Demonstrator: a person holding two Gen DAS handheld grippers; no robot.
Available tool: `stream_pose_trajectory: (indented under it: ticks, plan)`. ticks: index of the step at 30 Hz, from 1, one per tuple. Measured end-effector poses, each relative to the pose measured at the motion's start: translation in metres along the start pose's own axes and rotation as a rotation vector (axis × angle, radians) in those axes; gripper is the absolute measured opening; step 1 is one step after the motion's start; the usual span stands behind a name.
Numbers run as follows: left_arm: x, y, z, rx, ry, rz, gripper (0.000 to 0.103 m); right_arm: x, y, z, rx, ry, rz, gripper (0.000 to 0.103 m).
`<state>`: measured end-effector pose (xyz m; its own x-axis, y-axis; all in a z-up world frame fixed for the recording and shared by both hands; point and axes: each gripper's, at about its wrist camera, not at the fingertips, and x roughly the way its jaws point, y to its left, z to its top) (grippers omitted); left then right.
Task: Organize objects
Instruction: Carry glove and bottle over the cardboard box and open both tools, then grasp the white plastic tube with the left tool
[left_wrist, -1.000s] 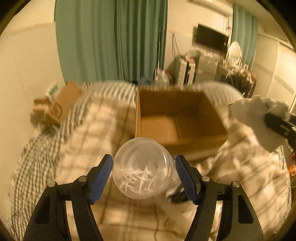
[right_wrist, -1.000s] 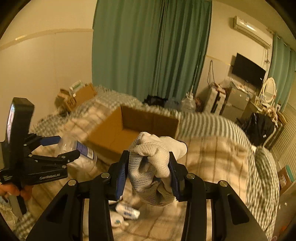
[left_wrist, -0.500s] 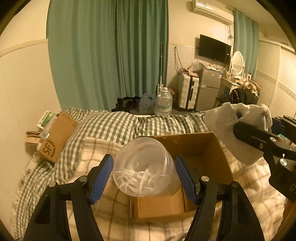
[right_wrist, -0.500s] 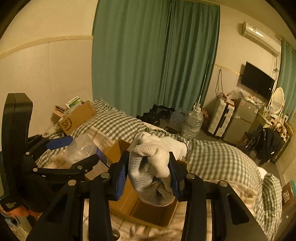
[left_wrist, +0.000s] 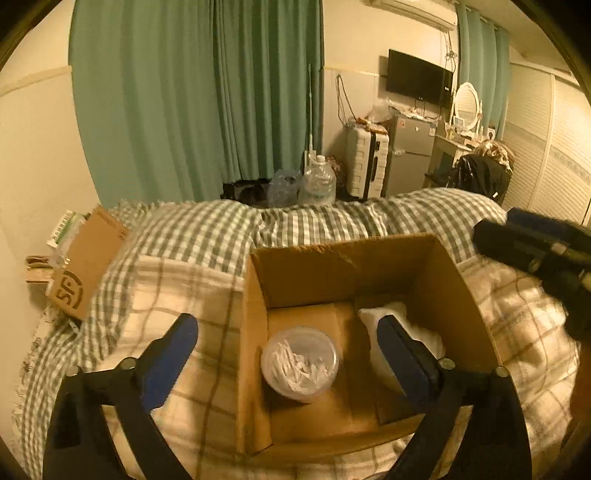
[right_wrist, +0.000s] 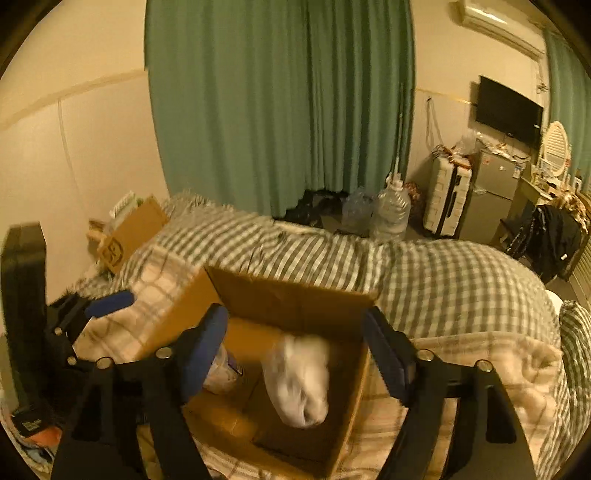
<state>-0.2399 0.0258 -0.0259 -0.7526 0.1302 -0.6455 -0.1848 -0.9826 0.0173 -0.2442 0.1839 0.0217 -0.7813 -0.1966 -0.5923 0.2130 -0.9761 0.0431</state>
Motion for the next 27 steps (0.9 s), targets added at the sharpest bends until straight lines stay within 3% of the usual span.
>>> stream_pose_trajectory:
  ticks: [8, 13, 15, 21, 27]
  plan:
    - [-0.066, 0.004, -0.011, -0.018, -0.006, 0.054, 0.103, -0.084, 0.009, -0.002, -0.042, -0.038, -0.05, 0.086]
    - [-0.097, 0.007, -0.034, -0.048, 0.033, 0.122, 0.103, -0.133, 0.015, -0.024, -0.069, -0.03, -0.071, 0.092]
    - [-0.108, 0.007, -0.046, -0.069, 0.042, 0.117, 0.103, -0.148, 0.018, -0.036, -0.089, -0.031, -0.065, 0.093]
    - [-0.127, -0.006, -0.089, -0.085, 0.038, 0.135, 0.103, -0.169, 0.03, -0.081, -0.114, -0.031, -0.139, 0.095]
    - [-0.119, -0.025, -0.138, -0.09, 0.085, 0.162, 0.103, -0.156, 0.036, -0.135, -0.093, 0.014, -0.186, 0.095]
